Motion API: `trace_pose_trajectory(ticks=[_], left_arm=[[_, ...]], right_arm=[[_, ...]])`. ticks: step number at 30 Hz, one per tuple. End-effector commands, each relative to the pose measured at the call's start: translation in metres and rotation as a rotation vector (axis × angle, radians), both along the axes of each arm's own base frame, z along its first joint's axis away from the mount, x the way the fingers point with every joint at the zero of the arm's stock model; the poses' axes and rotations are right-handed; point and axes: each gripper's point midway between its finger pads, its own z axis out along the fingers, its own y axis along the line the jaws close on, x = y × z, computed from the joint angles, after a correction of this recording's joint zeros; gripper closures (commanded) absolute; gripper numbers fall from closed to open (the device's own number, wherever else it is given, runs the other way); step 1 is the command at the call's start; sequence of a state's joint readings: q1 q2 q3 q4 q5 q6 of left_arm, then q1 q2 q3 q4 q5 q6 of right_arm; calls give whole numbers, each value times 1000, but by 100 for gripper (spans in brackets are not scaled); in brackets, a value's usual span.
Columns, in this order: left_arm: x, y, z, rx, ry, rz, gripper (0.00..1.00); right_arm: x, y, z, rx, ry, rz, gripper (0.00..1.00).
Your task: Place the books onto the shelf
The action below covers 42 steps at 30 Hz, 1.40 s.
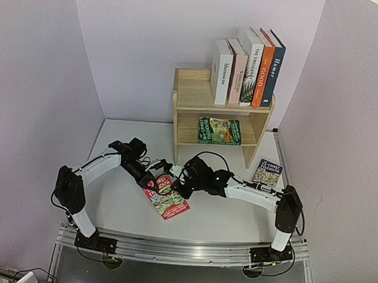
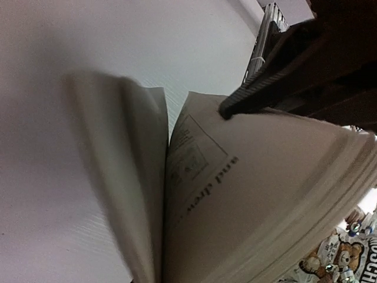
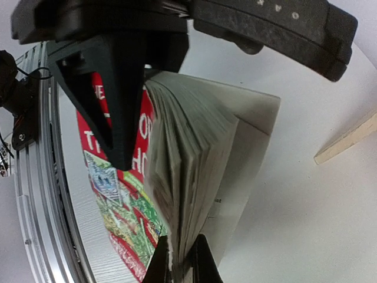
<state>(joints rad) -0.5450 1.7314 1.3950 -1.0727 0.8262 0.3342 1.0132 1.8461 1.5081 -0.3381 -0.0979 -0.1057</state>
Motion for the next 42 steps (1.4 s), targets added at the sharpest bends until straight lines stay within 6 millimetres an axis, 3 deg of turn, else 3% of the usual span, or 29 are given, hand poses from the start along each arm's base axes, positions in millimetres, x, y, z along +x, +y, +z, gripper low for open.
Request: trace_pose_trajectory(ticks=[1,3,4,7,9,12,15,18,23,31,35,37,42], left_arm=[[-1,0,44,-136,11,18,100],[8,9,53,-188,70,82,100],[16,16,56,-209,94,130,100],[44,46,69,-300,159,299,100],[54,62,79,-362,201,385,100],[62,81,92,-475,282,479,100],[71,94,97,-569,396,539,100],[74,100,96,-591,422,573,100],[73,101,99,-589,414,586,100],[72,101,97,-589,421,584,100],[69,101,98,-593,424,573,100],[69,101,98,-594,426,573,100],[67,101,100,-600,420,561,97]], right_arm=[[42,-8,61,46,-211,-196,48],[54,-21,74,24,-286,-278,18],[53,-21,79,8,-326,-288,11],[40,-6,86,-76,-494,-262,8],[22,18,93,-95,-610,-222,8],[-9,68,78,-117,-742,-110,9],[-14,102,72,-155,-856,-85,16],[3,125,61,-217,-951,-126,20],[24,148,67,-269,-1153,-194,28],[44,139,65,-366,-1274,-304,74],[52,129,65,-393,-1273,-329,83],[57,123,68,-408,-1278,-345,95],[60,115,79,-414,-1294,-343,100]])
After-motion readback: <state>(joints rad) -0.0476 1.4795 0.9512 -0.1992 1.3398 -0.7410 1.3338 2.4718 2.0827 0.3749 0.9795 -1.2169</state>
